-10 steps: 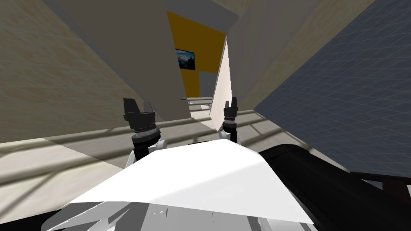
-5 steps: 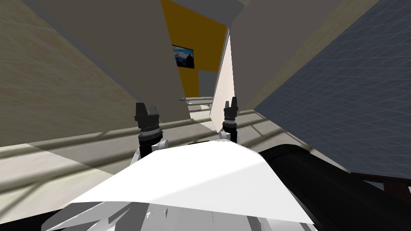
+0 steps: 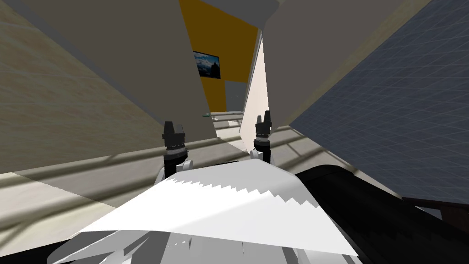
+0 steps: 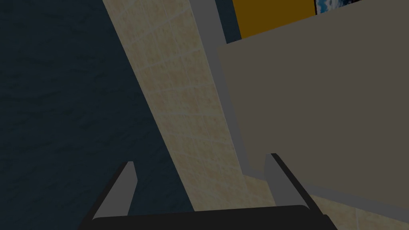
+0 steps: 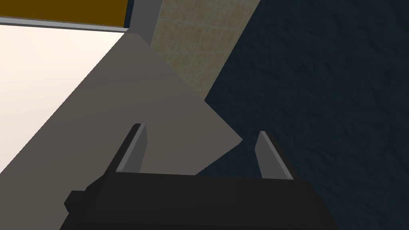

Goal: Pull the door open

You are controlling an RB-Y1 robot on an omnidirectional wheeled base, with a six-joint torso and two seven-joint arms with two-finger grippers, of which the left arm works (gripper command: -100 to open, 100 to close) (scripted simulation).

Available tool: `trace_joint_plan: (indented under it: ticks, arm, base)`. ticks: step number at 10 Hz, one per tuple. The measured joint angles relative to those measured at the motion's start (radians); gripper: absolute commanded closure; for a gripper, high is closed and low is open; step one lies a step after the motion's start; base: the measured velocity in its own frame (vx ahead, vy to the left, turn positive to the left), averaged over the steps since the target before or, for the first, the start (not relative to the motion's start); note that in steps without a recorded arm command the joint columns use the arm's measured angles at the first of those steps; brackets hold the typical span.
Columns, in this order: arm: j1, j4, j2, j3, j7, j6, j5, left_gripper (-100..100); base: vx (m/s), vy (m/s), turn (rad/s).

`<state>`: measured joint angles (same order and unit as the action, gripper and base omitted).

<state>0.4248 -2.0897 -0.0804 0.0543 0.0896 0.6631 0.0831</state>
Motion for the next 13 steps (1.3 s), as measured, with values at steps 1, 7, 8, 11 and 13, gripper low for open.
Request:
trace_joint_plan:
  ticks: [1,7,8,11,13]
  arm:
    - [-0.006,0.023,-0.004,0.005,-0.005,0.002,-0.004,-100]
    - [-0.034,0.160,-0.018,0.020,-0.032,0.015,-0.023,-100]
    - [-0.039,0.185,-0.019,0.022,-0.035,0.020,-0.026,-100]
    - [-0.047,0.240,-0.026,0.029,-0.050,0.024,-0.035,-100]
    - [-0.059,0.289,-0.027,0.033,-0.055,0.030,-0.040,-100]
  base:
    - [0.106,0.005,-0.020]
    - [0.111,0.011,-0.032]
    - [0.098,0.005,-0.033]
    - [0.097,0.010,-0.029]
    - [0.109,0.019,-0.029]
